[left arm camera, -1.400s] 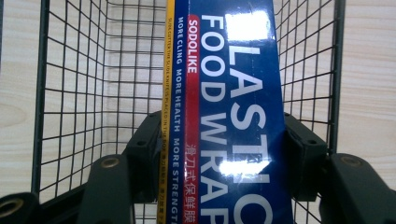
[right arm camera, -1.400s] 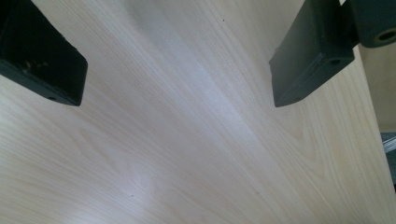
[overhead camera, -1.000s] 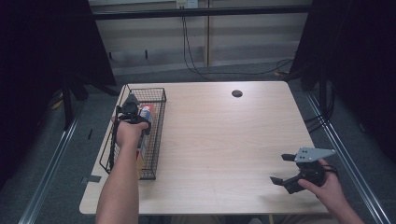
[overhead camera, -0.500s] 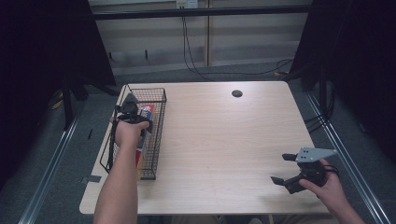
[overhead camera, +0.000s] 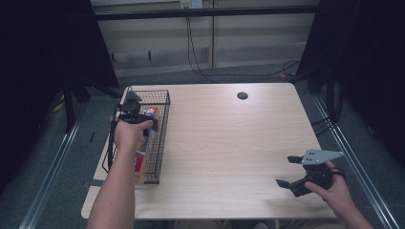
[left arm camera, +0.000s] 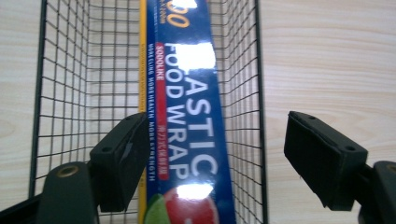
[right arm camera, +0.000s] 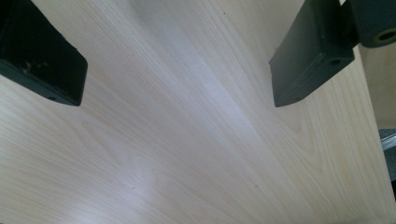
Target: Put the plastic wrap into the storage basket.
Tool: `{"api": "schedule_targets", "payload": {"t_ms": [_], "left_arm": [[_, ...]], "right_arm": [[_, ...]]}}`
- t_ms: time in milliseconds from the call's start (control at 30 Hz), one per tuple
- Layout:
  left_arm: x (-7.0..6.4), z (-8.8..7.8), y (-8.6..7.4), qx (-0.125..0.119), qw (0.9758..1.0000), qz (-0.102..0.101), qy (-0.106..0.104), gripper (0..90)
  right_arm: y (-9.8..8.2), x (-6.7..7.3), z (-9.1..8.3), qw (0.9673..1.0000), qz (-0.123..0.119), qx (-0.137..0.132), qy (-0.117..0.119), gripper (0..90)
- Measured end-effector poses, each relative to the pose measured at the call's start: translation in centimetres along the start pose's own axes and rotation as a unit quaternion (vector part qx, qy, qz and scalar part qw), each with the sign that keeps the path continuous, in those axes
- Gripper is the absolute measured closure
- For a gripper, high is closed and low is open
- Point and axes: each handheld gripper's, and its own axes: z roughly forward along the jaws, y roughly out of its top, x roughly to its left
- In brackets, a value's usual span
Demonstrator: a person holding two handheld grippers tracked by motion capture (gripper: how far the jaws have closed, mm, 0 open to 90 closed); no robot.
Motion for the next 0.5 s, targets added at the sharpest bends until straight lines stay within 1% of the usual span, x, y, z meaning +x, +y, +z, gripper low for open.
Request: {"api": "schedule_targets", "payload": {"t_ms": [100, 200, 267, 367, 433, 467, 500], "left_arm": [[-0.6, -0.4, 0.0, -0.006, 0.9999, 0.007, -0.011, 21.8], [-1.2, -0.7, -0.1, -0.013, 0.9995, 0.02, -0.021, 20.5], [-1.6, -0.9, -0.1, -0.017, 0.9991, 0.031, -0.024, 18.5], [-2.2, -1.1, -0.2, -0.022, 0.9985, 0.034, -0.036, 17.8], [-2.8, -1.1, -0.3, -0.024, 0.9979, 0.043, -0.042, 17.7], [-2.9, -1.1, -0.4, -0.026, 0.9977, 0.042, -0.046, 17.5], [-3.3, -1.1, -0.4, -0.029, 0.9973, 0.046, -0.049, 17.5]], "right_arm": [[0.1, 0.0, 0.0, 1.0, -0.004, 0.0, 0.001, 3.8], [0.1, 0.0, 0.1, 1.0, -0.003, 0.0, 0.001, 3.8], [0.1, 0.0, 0.1, 1.0, -0.005, 0.0, 0.0, 3.8], [0.1, 0.0, 0.1, 1.0, -0.004, 0.001, 0.002, 3.8], [0.1, 0.1, 0.1, 1.0, -0.004, 0.001, 0.002, 3.8], [0.1, 0.1, 0.2, 1.0, -0.004, 0.001, 0.002, 3.8], [0.1, 0.1, 0.2, 1.0, -0.004, 0.001, 0.002, 3.8]]}}
